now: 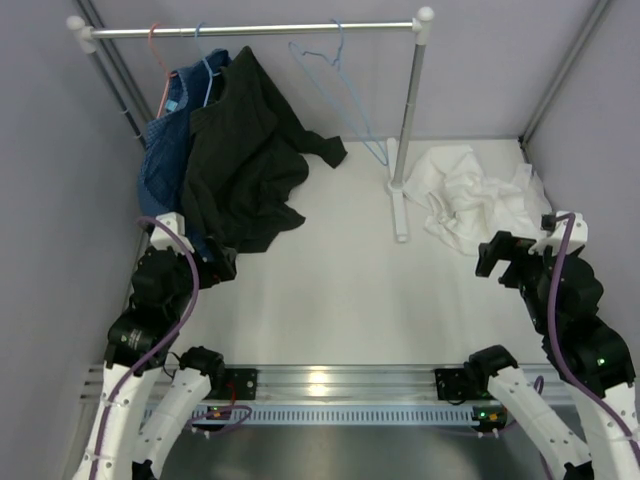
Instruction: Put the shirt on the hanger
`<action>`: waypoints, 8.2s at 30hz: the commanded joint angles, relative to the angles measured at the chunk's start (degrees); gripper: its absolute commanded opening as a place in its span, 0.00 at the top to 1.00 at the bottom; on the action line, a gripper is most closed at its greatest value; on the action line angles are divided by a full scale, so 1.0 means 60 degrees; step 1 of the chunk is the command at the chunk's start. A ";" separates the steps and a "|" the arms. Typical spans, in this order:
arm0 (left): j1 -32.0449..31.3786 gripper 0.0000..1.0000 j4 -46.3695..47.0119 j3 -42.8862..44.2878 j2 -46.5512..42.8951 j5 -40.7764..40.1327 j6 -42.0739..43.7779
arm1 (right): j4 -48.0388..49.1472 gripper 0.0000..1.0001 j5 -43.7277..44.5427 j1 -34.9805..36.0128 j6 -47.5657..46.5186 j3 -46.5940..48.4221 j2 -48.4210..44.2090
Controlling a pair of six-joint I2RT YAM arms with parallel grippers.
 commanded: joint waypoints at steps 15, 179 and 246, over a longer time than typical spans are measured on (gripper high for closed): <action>-0.0314 0.02 0.0758 -0.0108 0.0100 0.0357 -0.0043 | 0.2894 0.01 0.0289 -0.0774 0.0414 0.1199 0.7555; -0.8898 1.00 0.1137 0.5943 0.4746 -0.5371 -0.0074 | 0.5933 1.00 -0.0856 0.6109 0.0429 0.0172 0.4872; -0.8898 1.00 0.5226 0.1342 0.6048 -0.1167 -0.1478 | 0.5339 1.00 -0.1856 0.5318 -0.2386 -0.1227 0.4272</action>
